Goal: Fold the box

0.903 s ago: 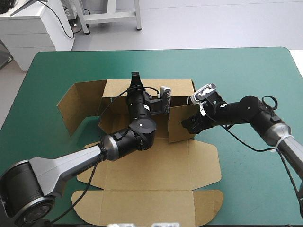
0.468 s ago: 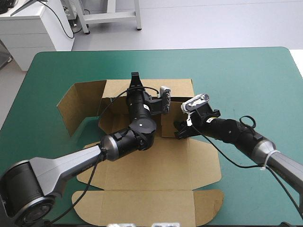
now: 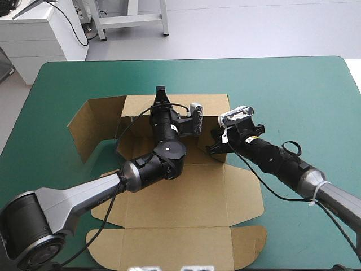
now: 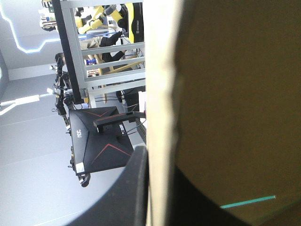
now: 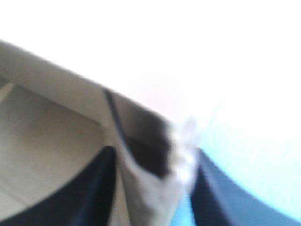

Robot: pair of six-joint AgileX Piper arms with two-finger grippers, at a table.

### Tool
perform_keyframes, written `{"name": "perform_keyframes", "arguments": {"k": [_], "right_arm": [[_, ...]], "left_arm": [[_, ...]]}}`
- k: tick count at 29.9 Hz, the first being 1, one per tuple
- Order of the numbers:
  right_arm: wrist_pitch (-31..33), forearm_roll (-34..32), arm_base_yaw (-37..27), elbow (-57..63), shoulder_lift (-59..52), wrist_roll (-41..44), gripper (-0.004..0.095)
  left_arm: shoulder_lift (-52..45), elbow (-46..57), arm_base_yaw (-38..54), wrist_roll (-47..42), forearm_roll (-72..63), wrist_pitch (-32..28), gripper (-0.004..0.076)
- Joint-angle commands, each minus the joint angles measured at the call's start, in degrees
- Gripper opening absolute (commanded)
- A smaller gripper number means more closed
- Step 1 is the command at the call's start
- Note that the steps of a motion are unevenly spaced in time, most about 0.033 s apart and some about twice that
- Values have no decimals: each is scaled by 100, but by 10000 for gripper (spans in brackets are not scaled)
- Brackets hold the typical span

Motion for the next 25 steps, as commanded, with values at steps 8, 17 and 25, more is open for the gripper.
{"name": "perform_keyframes", "arguments": {"k": [8,17,25], "right_arm": [[-284,6,8,-169,-208,-75,-21],[-586,-30,8,-169,-198,-662,-15],[-573,8,-265,-390,128,-682,-14]], "left_arm": [[-267,-173,-23,-53,350,35,-8],[-267,-173,38,-53,1065,-371,145],[-267,-173,9,-421,1239,-291,430]]}}
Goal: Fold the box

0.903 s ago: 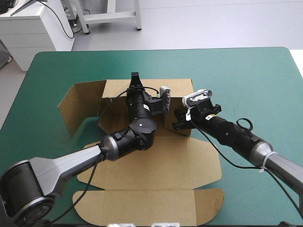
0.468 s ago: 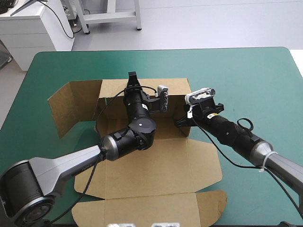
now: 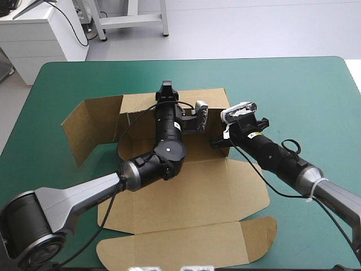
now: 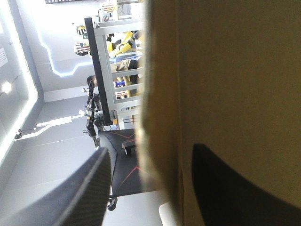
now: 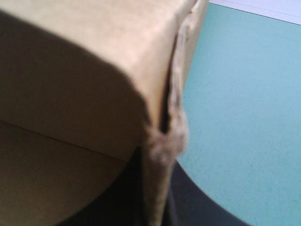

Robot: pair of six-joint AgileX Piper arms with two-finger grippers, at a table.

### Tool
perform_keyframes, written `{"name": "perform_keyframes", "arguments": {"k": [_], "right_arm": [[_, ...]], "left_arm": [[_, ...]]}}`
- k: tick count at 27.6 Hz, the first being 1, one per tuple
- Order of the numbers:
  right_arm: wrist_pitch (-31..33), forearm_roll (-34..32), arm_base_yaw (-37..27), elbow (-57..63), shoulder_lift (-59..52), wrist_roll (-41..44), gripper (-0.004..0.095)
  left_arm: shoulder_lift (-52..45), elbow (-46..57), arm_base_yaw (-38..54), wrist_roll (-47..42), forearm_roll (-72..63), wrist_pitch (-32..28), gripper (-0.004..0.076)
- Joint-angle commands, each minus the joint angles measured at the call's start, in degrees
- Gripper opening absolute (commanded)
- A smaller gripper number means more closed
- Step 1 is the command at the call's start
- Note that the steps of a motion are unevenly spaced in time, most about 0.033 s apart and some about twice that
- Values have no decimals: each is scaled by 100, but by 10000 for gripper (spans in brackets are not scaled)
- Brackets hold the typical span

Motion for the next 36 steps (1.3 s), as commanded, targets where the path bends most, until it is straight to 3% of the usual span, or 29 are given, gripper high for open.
{"name": "perform_keyframes", "arguments": {"k": [1,10,19,21,23,26,30,33,36], "right_arm": [[86,-146,-222,-386,35,-179,-14],[1084,-552,-941,-1189,358,-76,-13],[1368,-923,-1175,-1585,563,98,-13],[1412,-1100,-1175,-1628,618,271,-13],[1434,-1127,-1175,-1628,654,323,-13],[1478,-1165,-1175,-1628,693,386,-13],[1489,-1389,-1175,-1628,714,501,-13],[1669,-1390,-1241,-1628,714,545,-13],[1866,-1428,-1359,-1628,714,568,-13]], "left_arm": [[-267,-173,-111,-197,354,243,428],[-277,-173,-960,-145,-182,551,407],[-288,-173,-1405,-36,-501,878,382],[-299,-173,-1404,60,-665,837,258],[-350,-173,-1404,478,-830,722,25],[-574,-195,-1394,1222,-1149,269,15],[-1024,-702,-1052,2172,-2912,-436,15],[-1330,-1894,274,3933,-6303,-65,15],[-1408,-2646,1708,4543,-8016,277,15]]}}
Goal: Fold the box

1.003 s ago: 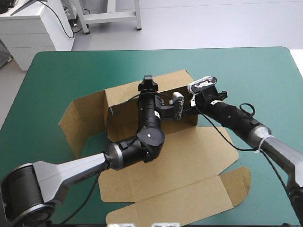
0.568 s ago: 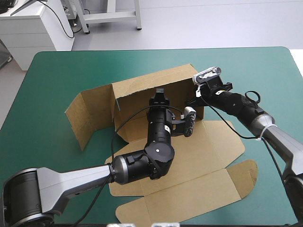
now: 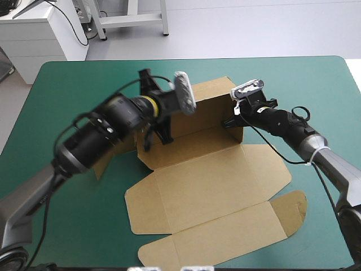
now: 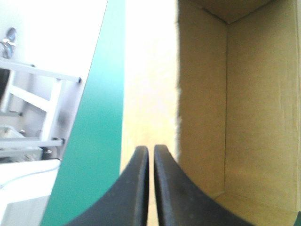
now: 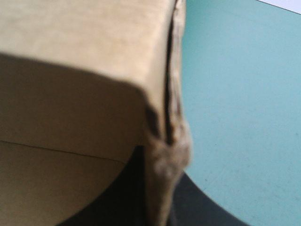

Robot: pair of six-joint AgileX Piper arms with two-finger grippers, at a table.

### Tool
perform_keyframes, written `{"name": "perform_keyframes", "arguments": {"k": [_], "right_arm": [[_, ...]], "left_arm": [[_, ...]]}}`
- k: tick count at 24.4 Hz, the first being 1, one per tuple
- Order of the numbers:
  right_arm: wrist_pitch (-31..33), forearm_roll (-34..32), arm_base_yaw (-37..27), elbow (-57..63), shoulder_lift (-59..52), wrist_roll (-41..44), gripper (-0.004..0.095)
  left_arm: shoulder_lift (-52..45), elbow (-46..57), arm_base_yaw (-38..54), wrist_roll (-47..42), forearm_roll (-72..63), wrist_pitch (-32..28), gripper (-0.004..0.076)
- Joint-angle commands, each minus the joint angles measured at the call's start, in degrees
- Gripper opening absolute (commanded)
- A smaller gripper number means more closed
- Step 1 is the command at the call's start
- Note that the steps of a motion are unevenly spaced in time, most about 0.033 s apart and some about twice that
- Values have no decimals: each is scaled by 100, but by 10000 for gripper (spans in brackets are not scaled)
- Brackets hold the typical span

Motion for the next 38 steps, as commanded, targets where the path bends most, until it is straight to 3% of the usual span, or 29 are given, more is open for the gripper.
{"name": "perform_keyframes", "arguments": {"k": [1,7,10,15,19,27,32,38], "right_arm": [[45,-148,-158,-151,-157,70,-13],[325,-1107,-197,-151,-157,930,-13],[526,-1621,-197,-238,-157,1569,-13],[1586,-2655,-197,-972,-157,2867,-13],[2489,-2830,-197,-1476,-157,3184,-13],[4231,-2885,-174,-3030,-45,3849,-6],[5768,-2917,-174,-3759,222,3997,3],[5859,-2467,-174,-3499,6,4198,3]], "left_arm": [[-311,-635,1121,385,-1347,-23,15],[-386,-584,3806,394,-3517,30,-8],[-470,-159,4733,482,-4084,74,-8],[-903,1071,6111,1262,-5380,-126,-8],[-998,1734,6895,1377,-6171,-229,-8],[-998,1825,6999,1390,-6418,-273,-8],[-998,1825,6999,1390,-6418,-330,-8],[-998,1825,6999,1390,-6418,-366,-8]]}}
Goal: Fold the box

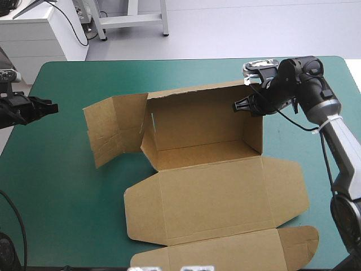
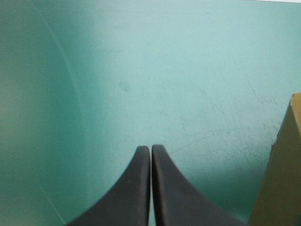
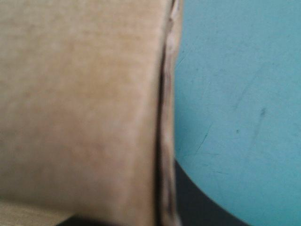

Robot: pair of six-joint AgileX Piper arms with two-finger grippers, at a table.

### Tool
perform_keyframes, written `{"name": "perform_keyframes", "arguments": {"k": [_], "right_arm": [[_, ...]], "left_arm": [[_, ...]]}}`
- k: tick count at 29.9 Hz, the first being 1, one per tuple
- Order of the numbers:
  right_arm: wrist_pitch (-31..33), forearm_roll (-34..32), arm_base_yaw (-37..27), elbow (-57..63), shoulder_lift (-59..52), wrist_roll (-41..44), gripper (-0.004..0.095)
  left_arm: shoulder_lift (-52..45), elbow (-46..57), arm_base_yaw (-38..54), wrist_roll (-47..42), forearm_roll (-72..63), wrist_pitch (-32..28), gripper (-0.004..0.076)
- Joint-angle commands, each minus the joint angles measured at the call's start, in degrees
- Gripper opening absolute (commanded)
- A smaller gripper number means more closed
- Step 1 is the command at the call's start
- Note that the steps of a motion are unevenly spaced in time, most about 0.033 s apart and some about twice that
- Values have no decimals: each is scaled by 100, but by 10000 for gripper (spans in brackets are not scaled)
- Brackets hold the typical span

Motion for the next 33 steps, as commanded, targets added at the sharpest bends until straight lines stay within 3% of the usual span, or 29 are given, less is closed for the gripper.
{"name": "perform_keyframes", "arguments": {"k": [1,7,12,28,33], "right_arm": [[30,361,-28,118,-481,132,3],[20,384,-28,926,-641,182,3],[-84,351,-28,902,-305,112,2],[-159,362,-28,-785,1447,268,4],[-203,362,-28,-888,1535,285,55]], "left_arm": [[-216,-142,16,8,-302,-197,-8],[-216,-142,16,-6,-315,-197,-8],[-216,-142,16,-6,-335,-197,-8],[-216,-142,16,-6,-618,0,-8],[-216,-142,16,-6,-583,0,-8]]}}
